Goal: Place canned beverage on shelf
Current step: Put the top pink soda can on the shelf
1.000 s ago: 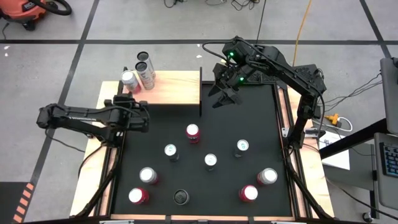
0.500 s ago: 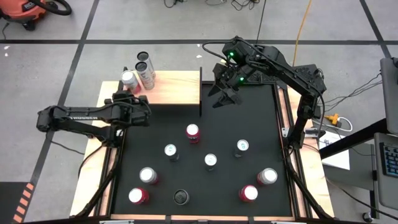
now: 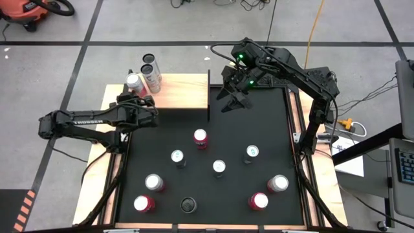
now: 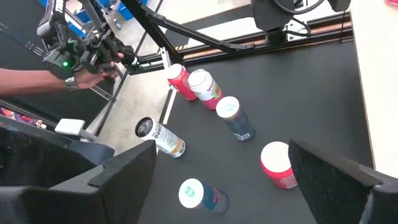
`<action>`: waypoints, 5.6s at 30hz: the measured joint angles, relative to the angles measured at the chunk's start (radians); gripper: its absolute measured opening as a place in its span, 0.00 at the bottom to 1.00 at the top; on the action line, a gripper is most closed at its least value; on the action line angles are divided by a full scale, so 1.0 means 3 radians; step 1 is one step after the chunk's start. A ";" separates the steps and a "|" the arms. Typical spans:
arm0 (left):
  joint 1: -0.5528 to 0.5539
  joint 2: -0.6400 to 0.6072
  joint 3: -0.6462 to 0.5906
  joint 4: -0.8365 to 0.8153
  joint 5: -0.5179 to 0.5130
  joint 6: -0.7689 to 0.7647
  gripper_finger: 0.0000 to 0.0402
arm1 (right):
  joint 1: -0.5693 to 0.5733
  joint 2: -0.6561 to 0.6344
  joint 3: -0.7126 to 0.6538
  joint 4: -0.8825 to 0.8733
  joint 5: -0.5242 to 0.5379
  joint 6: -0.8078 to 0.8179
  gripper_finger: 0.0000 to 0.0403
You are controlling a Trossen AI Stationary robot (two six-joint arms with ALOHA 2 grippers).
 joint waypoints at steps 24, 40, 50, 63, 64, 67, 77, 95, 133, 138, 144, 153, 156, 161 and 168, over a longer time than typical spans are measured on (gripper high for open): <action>0.0268 0.0352 0.0000 0.0180 0.0060 -0.0012 0.00 | 0.0000 0.0000 0.0000 -0.0004 0.0000 0.0000 0.86; 0.0433 0.0350 0.0000 0.0390 0.0049 0.0020 0.00 | 0.0001 0.0000 0.0000 -0.0010 -0.0001 -0.0023 0.86; 0.0252 0.0232 0.0011 0.0384 0.0085 0.0023 0.00 | 0.0000 0.0000 0.0000 -0.0012 -0.0003 -0.0017 0.86; 0.0367 -0.0084 0.0079 0.0200 0.0178 0.0378 0.00 | 0.0000 0.0000 0.0000 -0.0009 -0.0001 0.0029 0.86; 0.0411 -0.0083 0.0079 0.0209 0.0176 0.0407 0.00 | 0.0000 0.0000 0.0000 -0.0008 -0.0002 0.0027 0.86; 0.0511 -0.0083 0.0079 0.0233 0.0175 0.0469 0.00 | 0.0001 0.0000 0.0000 -0.0007 -0.0001 0.0025 0.86; 0.0735 -0.0076 -0.0016 0.0825 0.0146 0.0893 0.00 | 0.0000 0.0000 0.0000 0.0020 -0.0001 0.0025 0.86; 0.1032 -0.0076 -0.0048 0.1292 0.0252 0.1570 0.00 | 0.0000 0.0000 0.0000 0.0012 -0.0001 0.0029 0.86; 0.0880 -0.0115 -0.0379 0.1727 0.0041 0.1571 0.00 | 0.0001 0.0000 0.0000 -0.0033 -0.0009 0.0079 0.86; 0.0744 -0.0123 -0.0379 0.1711 -0.0100 0.1660 0.00 | 0.0001 0.0000 0.0000 -0.0037 -0.0010 0.0089 0.86; 0.0430 -0.0169 -0.0378 0.1688 -0.0072 0.1661 0.00 | 0.0001 0.0000 0.0000 -0.0037 -0.0010 0.0089 0.86; 0.0254 -0.0201 -0.0378 0.1704 -0.0174 0.1661 0.00 | 0.0000 0.0000 0.0000 -0.0036 -0.0010 0.0086 0.86; 0.0260 -0.0233 -0.0378 0.1708 -0.0173 0.1730 0.00 | 0.0001 0.0000 0.0000 -0.0036 -0.0010 0.0073 0.86; 0.0245 -0.0286 -0.0378 0.1750 -0.0046 0.1766 0.00 | 0.0001 0.0000 0.0000 -0.0035 -0.0011 0.0024 0.86; 0.0263 -0.0483 -0.0182 0.2282 0.0455 0.2562 0.00 | 0.0001 0.0000 0.0000 -0.0036 -0.0011 0.0063 0.86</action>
